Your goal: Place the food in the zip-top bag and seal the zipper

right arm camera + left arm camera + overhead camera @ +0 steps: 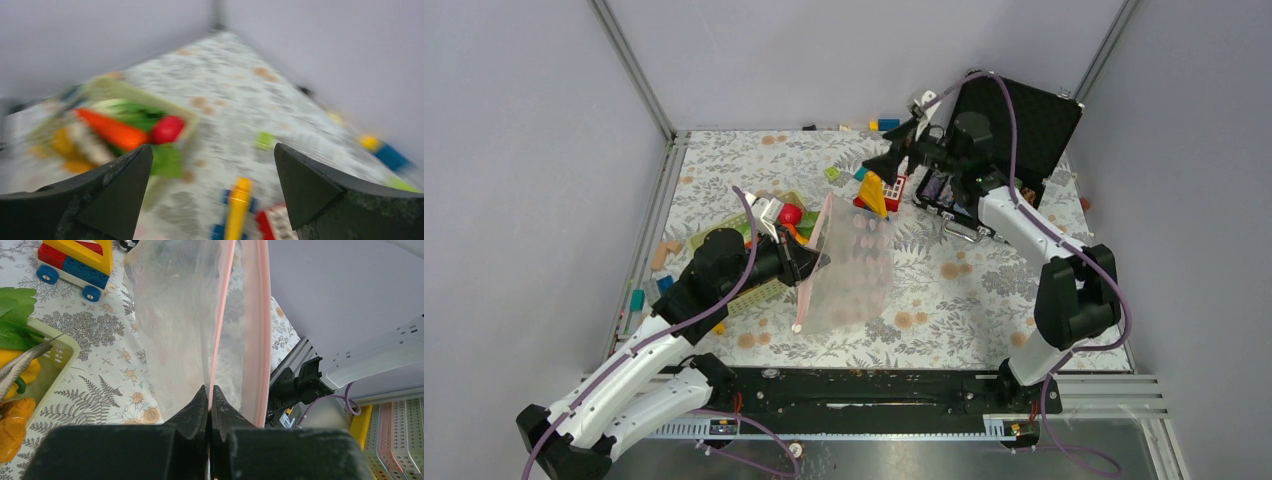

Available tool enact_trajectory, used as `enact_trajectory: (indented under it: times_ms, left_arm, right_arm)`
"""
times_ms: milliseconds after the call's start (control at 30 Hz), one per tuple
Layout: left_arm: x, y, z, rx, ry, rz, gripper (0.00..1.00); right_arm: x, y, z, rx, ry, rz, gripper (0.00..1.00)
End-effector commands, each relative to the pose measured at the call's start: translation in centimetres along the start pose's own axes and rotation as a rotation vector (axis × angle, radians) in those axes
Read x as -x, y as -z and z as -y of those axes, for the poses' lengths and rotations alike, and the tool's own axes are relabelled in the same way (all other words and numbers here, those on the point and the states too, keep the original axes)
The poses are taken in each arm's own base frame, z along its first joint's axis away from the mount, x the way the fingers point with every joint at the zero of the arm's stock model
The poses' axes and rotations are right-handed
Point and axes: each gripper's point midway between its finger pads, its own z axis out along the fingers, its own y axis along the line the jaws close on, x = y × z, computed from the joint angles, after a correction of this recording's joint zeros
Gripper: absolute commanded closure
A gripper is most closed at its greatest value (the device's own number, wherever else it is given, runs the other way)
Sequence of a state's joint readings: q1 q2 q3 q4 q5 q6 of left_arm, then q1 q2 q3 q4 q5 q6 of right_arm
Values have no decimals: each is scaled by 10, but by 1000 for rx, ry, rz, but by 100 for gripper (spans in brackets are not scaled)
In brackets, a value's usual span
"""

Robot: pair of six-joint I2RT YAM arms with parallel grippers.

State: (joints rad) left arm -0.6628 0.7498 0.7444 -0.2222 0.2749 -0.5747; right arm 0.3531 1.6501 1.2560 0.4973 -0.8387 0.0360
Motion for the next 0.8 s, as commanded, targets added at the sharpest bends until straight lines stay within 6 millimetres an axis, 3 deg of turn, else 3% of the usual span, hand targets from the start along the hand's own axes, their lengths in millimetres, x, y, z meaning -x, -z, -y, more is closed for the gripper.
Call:
enact_trajectory:
  times_ms: [0, 33, 100, 200, 300, 433, 633, 767]
  left_arm:
    - [20, -1, 6, -4, -12, 70, 100]
    - [20, -1, 6, 0, -11, 70, 100]
    - [21, -4, 5, 4, -9, 73, 100]
    - [24, -10, 2, 22, -1, 75, 100]
    - [27, -15, 2, 25, 6, 67, 100]
    - [30, -25, 3, 15, 5, 73, 100]
    - [34, -44, 1, 36, 14, 79, 100]
    - [34, -61, 6, 47, 13, 65, 100]
  right_arm:
    - [14, 60, 91, -631, 162, -198, 0]
    - [21, 74, 104, -749, 143, -197, 0]
    - [16, 109, 120, -965, 52, -325, 0]
    - [-15, 140, 104, -1051, -137, -562, 0]
    - [-30, 134, 80, -959, -235, -589, 0]
    - [-32, 124, 49, -849, -319, -436, 0]
    - [-50, 151, 16, -853, -341, -352, 0]
    - [-67, 148, -14, -764, -458, -344, 0]
